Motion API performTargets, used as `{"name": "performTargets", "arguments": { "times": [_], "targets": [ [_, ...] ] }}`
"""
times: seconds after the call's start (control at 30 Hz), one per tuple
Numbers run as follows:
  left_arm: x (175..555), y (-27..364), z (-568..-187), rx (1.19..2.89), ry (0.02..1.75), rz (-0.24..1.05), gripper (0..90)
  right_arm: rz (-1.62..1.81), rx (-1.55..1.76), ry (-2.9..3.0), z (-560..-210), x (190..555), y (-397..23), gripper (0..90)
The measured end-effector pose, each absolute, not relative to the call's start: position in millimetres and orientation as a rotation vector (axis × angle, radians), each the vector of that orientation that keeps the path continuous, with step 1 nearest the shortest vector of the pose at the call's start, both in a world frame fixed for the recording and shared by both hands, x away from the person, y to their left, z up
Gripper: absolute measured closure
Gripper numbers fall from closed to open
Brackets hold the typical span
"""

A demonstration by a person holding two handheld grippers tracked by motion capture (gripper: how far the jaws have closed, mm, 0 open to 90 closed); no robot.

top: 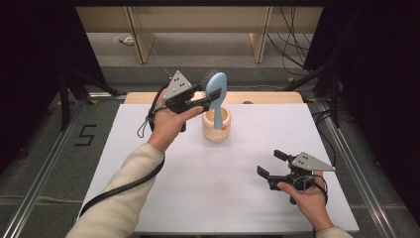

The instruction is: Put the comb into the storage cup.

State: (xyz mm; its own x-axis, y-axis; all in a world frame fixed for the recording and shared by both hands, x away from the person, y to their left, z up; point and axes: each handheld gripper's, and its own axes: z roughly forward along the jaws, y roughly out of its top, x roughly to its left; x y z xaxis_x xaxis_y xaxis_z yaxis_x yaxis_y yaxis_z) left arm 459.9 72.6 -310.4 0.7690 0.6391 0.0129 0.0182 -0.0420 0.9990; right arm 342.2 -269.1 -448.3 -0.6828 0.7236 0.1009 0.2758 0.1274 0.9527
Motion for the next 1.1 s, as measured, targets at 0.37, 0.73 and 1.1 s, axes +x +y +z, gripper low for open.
{"name": "performTargets", "arguments": {
  "times": [0.37, 0.73, 1.1],
  "targets": [
    [464.8, 69.9, -306.7, 1.553, 0.538, 0.564, 52.7, 1.581, 0.962, 2.024, -449.4, 342.8, -268.4, 12.0],
    [469.0, 68.2, -302.6, 1.551, 0.533, 0.576, 52.6, 1.58, 0.96, 2.025, -449.5, 342.8, -268.5, 12.5],
    [475.3, 67.1, -300.4, 1.551, 0.535, 0.592, 52.5, 1.578, 0.956, 2.029, -449.8, 342.9, -268.5, 12.9]
  ]
}}
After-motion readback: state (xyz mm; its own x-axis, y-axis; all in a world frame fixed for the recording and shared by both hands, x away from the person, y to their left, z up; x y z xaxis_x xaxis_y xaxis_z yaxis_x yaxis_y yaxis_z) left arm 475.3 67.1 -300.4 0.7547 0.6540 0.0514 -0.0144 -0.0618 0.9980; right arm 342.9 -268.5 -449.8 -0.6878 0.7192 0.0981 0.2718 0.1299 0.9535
